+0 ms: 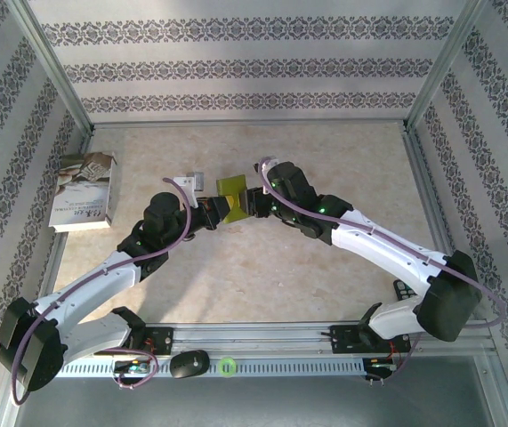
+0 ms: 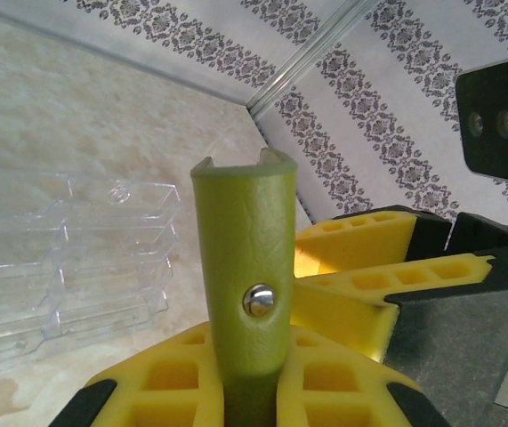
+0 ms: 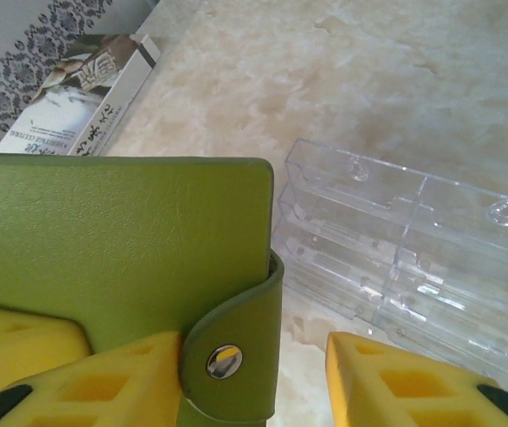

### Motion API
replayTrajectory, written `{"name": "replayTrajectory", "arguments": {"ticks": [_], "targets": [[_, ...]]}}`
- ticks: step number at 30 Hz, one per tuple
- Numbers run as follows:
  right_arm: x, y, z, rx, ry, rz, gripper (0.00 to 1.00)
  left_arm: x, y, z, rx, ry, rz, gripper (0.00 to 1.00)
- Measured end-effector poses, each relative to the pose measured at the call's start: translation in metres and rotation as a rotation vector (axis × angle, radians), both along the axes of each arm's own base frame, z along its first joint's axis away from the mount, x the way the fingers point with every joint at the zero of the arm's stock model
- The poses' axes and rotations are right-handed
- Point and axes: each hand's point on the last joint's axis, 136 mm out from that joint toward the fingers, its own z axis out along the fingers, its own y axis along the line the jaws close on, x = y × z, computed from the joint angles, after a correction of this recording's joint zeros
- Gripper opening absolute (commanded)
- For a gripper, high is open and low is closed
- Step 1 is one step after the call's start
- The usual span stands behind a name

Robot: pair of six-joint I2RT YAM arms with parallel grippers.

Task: Take the credit cards out of the card holder

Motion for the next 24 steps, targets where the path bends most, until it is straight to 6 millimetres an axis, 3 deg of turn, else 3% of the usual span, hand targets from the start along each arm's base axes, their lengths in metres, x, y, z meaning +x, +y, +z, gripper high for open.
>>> {"name": "replayTrajectory", "arguments": {"ticks": [5, 9, 13, 19, 21, 24], "targets": [[0.0, -0.0001, -0.0001, -0.007, -0.003, 0.004, 0.26, 0.0004, 0.0016, -0.0014, 0.008, 0.002, 0.009, 0.0], [0.0004, 0.0043, 0.0021, -0.006, -0.005, 0.015, 0.19, 0.0011, 0.0026, -0.0016, 0.011, 0.001, 0.016, 0.0], [-0.0003, 0.0054, 0.0012, -0.009, -0.005, 0.019, 0.19, 0.001, 0.0027, -0.0023, 0.014, 0.002, 0.015, 0.0], [0.0, 0.0065, -0.0016, -0.021, -0.008, 0.029, 0.39, 0.0006, 0.0022, -0.0023, 0.013, 0.003, 0.012, 0.0], [0.0003, 0.0065, -0.0023, -0.024, -0.009, 0.03, 0.36, 0.0006, 0.0023, -0.0024, 0.013, 0.003, 0.012, 0.0], [0.0001, 0.0068, -0.0022, -0.026, -0.011, 0.034, 0.25, 0.0005, 0.0022, -0.0024, 0.013, 0.004, 0.012, 0.0]]}}
